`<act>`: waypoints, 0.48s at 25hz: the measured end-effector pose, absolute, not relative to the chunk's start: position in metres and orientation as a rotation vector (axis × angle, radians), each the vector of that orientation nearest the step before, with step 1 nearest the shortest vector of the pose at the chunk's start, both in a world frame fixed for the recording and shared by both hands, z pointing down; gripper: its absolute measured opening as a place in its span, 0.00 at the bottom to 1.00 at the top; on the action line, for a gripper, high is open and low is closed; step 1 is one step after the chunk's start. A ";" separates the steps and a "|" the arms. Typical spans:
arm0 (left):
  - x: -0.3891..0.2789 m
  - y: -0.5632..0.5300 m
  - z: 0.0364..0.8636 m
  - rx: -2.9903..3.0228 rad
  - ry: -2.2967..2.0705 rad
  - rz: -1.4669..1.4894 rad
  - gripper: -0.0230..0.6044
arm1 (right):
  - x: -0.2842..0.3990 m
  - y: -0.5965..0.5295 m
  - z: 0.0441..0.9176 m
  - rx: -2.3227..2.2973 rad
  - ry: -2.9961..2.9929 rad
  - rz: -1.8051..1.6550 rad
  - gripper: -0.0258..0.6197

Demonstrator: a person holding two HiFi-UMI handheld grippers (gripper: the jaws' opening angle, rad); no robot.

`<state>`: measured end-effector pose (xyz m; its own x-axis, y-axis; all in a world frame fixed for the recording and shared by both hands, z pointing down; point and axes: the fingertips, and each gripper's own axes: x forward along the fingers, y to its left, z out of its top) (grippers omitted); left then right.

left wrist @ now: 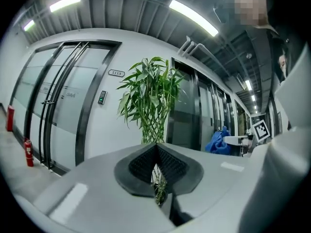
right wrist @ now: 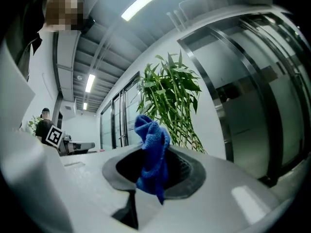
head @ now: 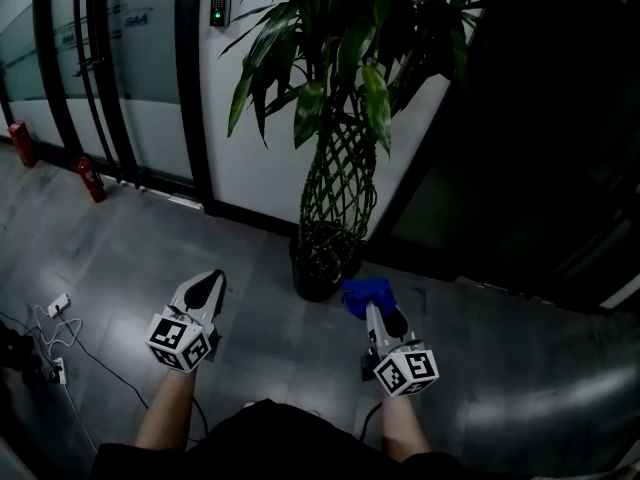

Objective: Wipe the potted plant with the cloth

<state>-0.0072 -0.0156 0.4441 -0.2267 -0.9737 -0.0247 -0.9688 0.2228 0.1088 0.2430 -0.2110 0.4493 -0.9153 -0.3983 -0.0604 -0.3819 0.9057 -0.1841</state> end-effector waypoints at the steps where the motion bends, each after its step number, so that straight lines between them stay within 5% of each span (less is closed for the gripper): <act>1: -0.004 -0.019 0.442 1.924 -2.422 -0.180 0.05 | 0.247 -0.217 0.448 -0.621 2.968 -0.257 0.20; 12: 0.006 -0.037 0.434 1.936 -2.394 -0.317 0.05 | 0.238 -0.233 0.419 -0.558 2.923 -0.157 0.20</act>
